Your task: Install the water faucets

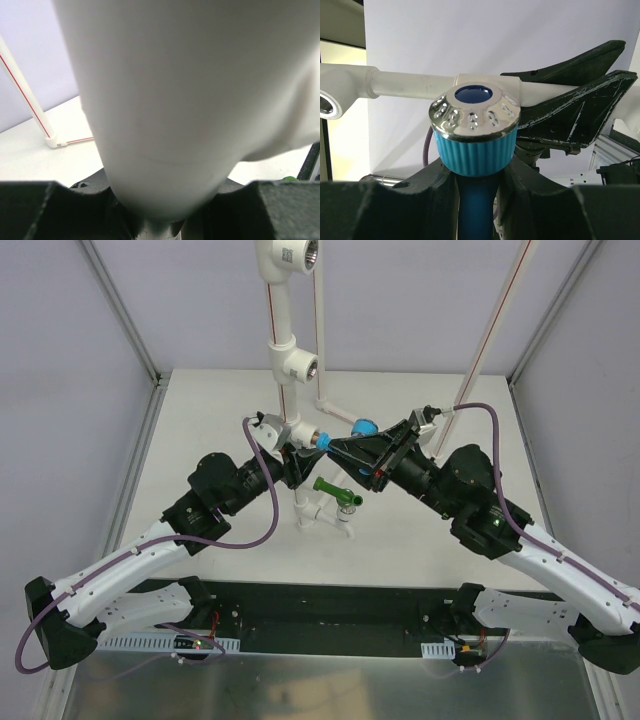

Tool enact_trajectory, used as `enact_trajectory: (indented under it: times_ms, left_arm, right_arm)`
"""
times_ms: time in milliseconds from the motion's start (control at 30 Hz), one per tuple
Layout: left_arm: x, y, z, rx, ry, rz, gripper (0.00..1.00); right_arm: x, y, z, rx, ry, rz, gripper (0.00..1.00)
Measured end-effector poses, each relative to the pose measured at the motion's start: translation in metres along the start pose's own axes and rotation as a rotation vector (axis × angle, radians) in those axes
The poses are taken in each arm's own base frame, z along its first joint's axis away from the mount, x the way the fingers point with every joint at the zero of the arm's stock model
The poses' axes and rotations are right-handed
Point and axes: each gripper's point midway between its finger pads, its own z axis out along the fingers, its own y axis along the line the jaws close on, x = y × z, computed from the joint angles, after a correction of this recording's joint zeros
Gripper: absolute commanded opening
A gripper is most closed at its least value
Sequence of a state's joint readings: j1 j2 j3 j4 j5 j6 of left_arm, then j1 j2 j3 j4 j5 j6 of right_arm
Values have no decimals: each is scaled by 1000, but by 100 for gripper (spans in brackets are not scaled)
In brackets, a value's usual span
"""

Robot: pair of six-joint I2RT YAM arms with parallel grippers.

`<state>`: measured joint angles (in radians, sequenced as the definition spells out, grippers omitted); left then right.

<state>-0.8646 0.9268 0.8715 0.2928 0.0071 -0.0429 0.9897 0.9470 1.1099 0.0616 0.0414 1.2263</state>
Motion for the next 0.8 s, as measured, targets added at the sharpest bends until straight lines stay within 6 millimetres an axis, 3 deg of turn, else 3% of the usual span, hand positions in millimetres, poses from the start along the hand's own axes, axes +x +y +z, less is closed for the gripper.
enact_trajectory:
  times_ms: [67,433,800]
  left_arm:
    - [0,0,0,0,0,0,0]
    - [0,0,0,1,-4,1,0]
    - [0,2,-2,-8,-9,-1,0]
  right_arm:
    - [0,0,0,4,0,15,3]
    - [-1,1,-2,4,-1,17,48]
    - [-15,-5,-11,27,-61,-22,54]
